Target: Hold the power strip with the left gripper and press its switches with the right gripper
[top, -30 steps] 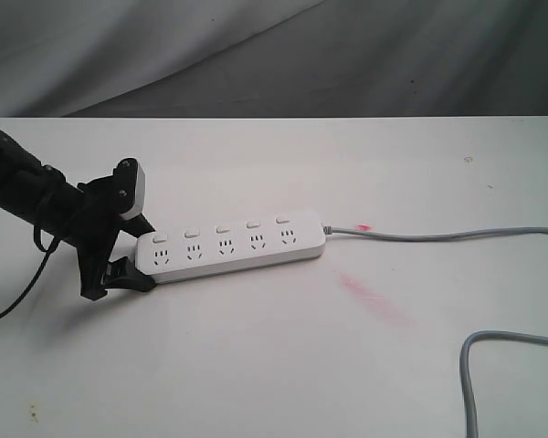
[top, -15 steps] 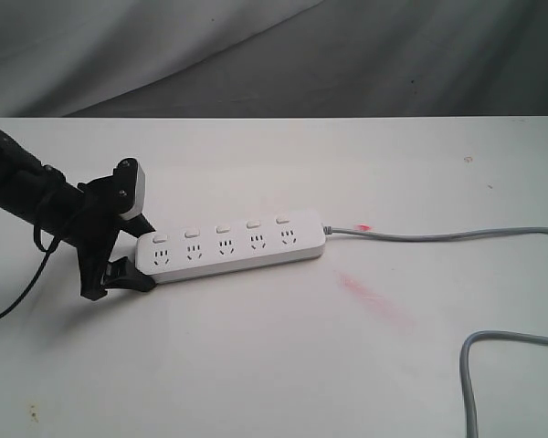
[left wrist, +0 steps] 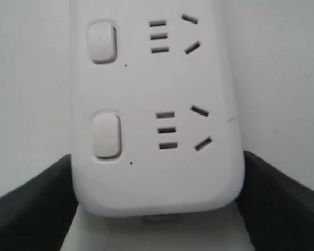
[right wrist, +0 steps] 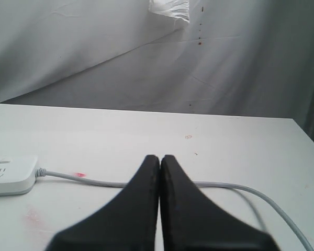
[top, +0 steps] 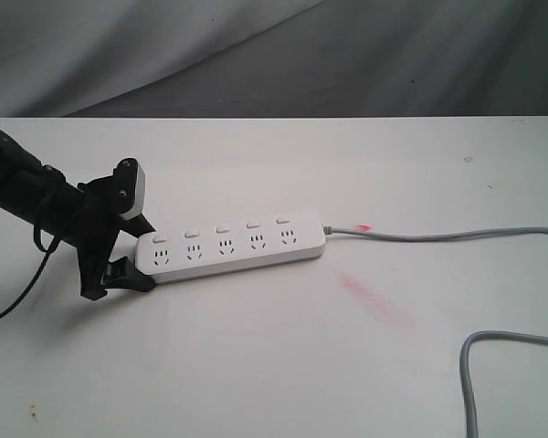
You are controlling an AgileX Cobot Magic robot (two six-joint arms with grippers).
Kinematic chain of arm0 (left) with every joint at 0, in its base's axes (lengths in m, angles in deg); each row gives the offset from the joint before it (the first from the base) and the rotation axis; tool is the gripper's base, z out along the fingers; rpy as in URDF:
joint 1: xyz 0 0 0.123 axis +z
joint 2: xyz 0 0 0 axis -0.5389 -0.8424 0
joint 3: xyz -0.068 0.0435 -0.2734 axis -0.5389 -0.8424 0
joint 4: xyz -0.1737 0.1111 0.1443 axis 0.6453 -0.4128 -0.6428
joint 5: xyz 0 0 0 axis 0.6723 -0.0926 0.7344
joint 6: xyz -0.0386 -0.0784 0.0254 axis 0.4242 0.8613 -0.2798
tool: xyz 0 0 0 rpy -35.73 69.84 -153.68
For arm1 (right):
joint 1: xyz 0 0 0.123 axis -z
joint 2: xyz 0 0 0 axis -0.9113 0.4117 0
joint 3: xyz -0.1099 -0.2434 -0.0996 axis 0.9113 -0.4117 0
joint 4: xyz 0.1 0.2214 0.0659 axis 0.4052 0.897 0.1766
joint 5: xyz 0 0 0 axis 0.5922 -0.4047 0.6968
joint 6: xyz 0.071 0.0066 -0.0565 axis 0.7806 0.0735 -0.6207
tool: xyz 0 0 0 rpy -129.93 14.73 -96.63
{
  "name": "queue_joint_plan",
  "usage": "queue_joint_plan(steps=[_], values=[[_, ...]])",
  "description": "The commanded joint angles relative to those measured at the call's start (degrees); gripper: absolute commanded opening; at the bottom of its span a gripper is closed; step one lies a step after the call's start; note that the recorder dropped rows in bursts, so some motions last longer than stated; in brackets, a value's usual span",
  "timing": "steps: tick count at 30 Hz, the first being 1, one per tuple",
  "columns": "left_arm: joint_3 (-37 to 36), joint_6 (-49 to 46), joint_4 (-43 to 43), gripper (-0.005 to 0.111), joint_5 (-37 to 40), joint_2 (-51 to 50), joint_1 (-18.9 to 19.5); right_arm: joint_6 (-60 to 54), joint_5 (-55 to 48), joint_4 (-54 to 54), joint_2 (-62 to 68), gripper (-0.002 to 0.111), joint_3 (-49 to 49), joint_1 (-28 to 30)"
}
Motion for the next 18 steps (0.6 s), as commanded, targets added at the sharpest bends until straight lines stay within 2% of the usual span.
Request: queue_joint_plan(steps=[1,5,9,14,18], values=[[-0.59,-2.05,-5.05,0.047,-1.73,-1.05,-0.61,-0.12,0.38,-0.60,-0.26,0.000,-0.21,0.34],[-0.59,-1.83,-5.05,0.047,-1.73,-1.05,-0.61,-0.12,-4.11,-0.60,0.65,0.000,3.61,0.34],[-0.59,-1.83,-5.05,0.047,-1.73,-1.05,-0.61,-0.02,-14.52,-0.60,4.88,0.000,14.45,0.34],[-0.59,-1.83,-5.05,0.047,-1.73,-1.05,-0.61,-0.02,-28.04,-0.71,16.38,0.000,28.48,-0.96],[-0.59,-1.96,-5.05,0.047,-1.73,-1.05,-0.61,-0.02,-29.07,-2.06,26.09,0.000,35.03,-4.20]])
